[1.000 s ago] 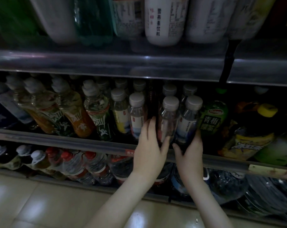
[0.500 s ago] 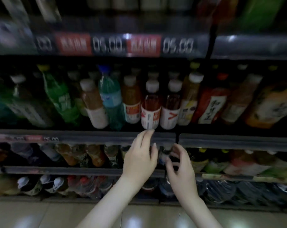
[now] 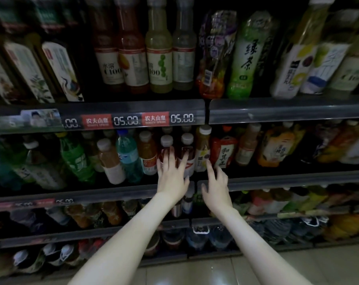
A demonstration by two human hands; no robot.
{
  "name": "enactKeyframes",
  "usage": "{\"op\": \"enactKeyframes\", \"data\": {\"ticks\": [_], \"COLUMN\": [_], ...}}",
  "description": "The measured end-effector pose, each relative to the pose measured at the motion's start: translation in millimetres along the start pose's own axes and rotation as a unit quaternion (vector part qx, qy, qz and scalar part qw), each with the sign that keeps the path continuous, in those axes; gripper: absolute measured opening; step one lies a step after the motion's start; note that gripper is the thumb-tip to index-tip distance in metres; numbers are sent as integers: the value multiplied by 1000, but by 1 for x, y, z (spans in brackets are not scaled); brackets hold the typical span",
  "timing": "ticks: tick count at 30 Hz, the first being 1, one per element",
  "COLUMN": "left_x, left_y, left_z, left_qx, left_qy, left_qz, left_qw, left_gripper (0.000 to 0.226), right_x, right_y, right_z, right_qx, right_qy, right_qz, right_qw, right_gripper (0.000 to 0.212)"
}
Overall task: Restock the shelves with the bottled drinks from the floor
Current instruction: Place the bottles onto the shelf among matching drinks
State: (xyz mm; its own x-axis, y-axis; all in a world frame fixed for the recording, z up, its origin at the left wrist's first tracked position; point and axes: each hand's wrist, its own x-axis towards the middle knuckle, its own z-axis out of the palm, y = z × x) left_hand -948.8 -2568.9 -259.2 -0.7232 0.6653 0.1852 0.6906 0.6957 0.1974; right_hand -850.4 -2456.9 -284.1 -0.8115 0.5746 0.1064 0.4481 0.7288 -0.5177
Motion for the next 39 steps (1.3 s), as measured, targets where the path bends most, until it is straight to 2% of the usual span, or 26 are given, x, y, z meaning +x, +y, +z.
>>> {"op": "enactKeyframes", "data": {"ticks": [6,10,12,16,19,20,23,25,28,30,33,36,39], "left_x": [29,43,45,49,49,48,47,47,45,41,30,18,10], "left_y": [18,20,17,9,7,7,6,8,13,19,30,40,60], "left_z": [2,6,9,16,17,18,22,22,22,21,20,21,13], "left_qx": [51,75,69,64,71,67,56,54,59,43,-5,-101,-291], "left_qy": [51,45,47,56,74,78,73,63,18,4,-6,2,-31], "left_qz": [6,16,14,18,26,29,23,16,4,-2,31,83,123], "left_qw": [997,996,996,996,994,994,995,996,998,999,999,991,948], "left_gripper": [83,78,75,86,90,88,85,85,84,84,84,87,81], "right_x": [30,64,80,112,126,126,109,88,59,48,33,6,-28], "right_y": [7,-1,-7,-18,-23,-23,-14,0,25,38,34,24,19], "right_z": [-17,-18,-15,-24,-34,-38,-45,-46,-38,-34,-45,-72,-113], "right_qx": [-91,-170,-199,-204,-222,-215,-115,-54,-52,-32,24,107,216], "right_qy": [40,91,110,125,58,43,81,52,20,29,38,71,89], "right_qz": [-39,-153,-197,-139,-119,-118,-159,-166,-226,-226,-231,-221,-108], "right_qw": [994,969,954,961,966,969,977,983,972,973,972,967,966], "right_gripper": [74,89,88,86,89,88,72,64,59,61,56,48,55]}}
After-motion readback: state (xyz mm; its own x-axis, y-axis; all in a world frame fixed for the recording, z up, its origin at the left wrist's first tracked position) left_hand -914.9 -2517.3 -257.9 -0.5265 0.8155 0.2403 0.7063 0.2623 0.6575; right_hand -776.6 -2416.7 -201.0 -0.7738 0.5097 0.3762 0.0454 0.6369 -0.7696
